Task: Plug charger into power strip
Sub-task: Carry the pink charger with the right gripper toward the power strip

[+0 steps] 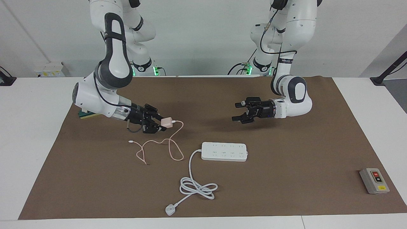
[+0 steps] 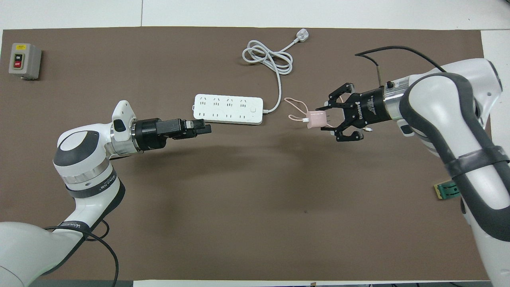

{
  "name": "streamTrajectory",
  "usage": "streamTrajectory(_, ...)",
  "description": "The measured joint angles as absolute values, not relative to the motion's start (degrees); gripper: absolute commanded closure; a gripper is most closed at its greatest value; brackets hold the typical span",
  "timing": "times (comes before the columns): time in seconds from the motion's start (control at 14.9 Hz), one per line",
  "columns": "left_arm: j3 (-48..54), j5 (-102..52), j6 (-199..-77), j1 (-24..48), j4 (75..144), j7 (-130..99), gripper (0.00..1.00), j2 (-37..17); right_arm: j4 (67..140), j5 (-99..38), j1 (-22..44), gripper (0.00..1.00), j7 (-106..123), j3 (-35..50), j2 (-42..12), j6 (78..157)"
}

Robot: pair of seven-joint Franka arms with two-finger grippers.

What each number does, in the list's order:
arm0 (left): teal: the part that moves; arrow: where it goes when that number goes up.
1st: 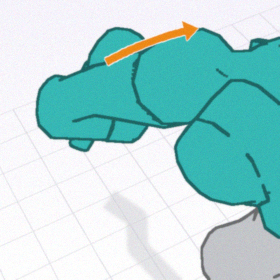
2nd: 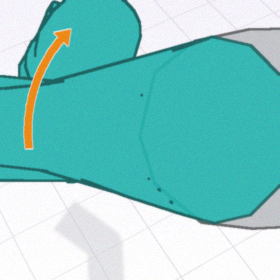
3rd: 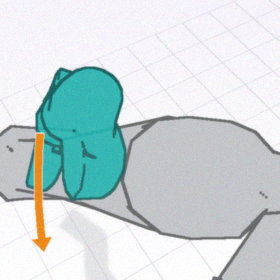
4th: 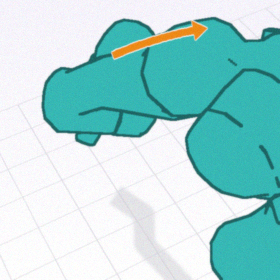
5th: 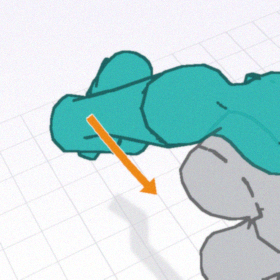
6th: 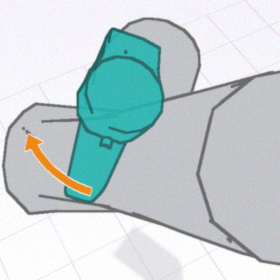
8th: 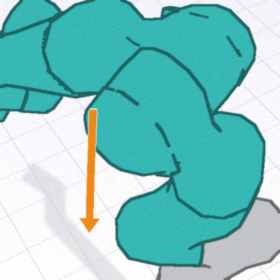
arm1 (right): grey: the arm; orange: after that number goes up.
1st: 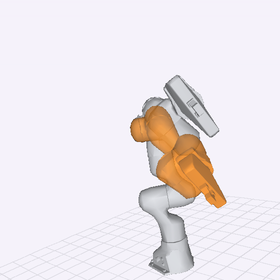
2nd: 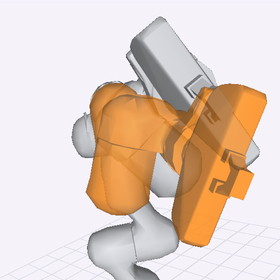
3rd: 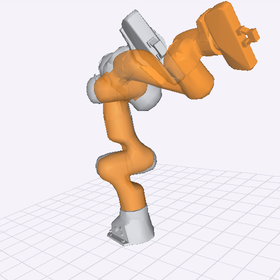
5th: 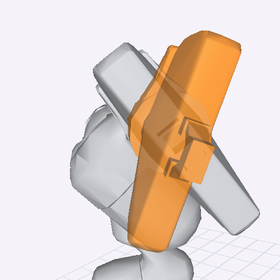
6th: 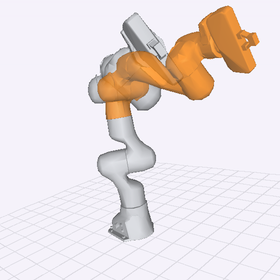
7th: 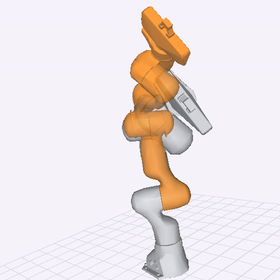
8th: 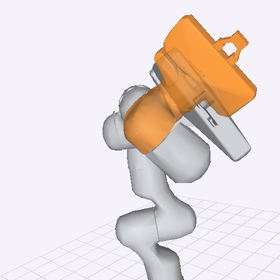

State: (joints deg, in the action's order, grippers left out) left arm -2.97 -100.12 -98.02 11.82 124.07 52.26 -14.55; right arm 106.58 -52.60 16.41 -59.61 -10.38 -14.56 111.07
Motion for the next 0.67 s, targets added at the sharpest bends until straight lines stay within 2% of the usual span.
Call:
streamTrajectory(0.4, -2.97, -102.01, -101.33, 12.63, 125.92, 52.26, 0.0, -15.13, 106.76, -52.68, 24.07, 1.0, -62.76, -10.37, -14.61, 119.11)
streamTrajectory(0.67, -2.94, -105.3, -104.21, 15.41, 126.04, 52.26, 0.0, -15.13, 107.16, -55.32, 30.06, 1.0, -65.88, -10.34, -15.82, 127.76)
